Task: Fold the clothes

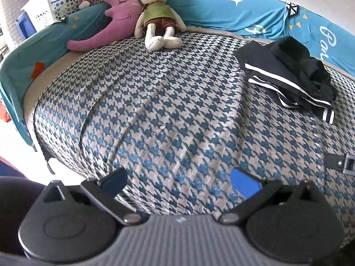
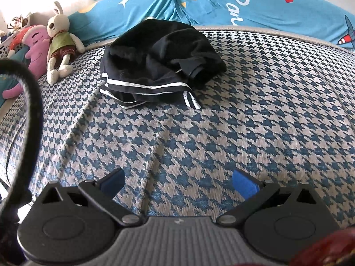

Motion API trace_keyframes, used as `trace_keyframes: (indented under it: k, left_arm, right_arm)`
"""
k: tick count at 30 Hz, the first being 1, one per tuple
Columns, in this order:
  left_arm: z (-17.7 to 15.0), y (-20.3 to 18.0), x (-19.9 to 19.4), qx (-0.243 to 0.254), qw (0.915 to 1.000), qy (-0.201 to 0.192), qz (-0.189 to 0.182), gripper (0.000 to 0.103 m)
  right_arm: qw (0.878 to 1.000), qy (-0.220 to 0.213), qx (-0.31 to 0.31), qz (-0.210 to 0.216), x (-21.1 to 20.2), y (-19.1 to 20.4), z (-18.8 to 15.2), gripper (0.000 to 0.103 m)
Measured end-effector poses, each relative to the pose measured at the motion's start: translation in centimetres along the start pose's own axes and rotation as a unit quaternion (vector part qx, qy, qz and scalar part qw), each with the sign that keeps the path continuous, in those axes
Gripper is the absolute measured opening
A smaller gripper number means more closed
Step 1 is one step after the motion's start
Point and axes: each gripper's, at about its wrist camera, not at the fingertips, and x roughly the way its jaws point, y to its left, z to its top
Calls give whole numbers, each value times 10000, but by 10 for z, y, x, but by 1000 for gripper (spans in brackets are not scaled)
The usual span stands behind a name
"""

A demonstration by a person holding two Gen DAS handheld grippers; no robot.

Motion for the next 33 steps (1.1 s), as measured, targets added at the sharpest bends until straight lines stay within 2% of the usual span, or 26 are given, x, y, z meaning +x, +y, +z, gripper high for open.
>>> trace_keyframes:
  k: [15, 33]
  left_arm:
    - [-1, 8, -14, -119, 9999, -56, 77, 103]
    - [-5, -12, -33, 222, 9996, -171, 93, 103]
  right_arm:
    - [9999, 92, -2, -82, 5, -8, -4, 103]
    - [9999, 145, -4, -62, 5, -14, -6, 103]
